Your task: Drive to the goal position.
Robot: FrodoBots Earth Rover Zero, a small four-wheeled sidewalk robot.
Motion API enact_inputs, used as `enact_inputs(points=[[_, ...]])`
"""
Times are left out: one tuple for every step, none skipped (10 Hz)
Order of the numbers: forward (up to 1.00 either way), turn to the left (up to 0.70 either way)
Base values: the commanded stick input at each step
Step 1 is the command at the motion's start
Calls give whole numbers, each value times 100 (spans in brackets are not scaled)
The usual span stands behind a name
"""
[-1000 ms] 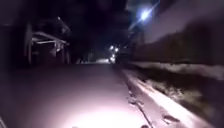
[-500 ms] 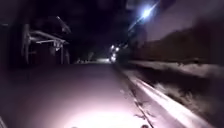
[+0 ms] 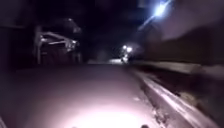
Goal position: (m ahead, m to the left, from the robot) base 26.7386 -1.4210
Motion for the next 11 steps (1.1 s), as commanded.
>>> enact_inputs(points=[[70, 0], [70, 0], [70, 0], [70, -13], [70, -32], [70, 0], [70, 0], [70, -3], [70, -6], [70, -5], [70, -4]])
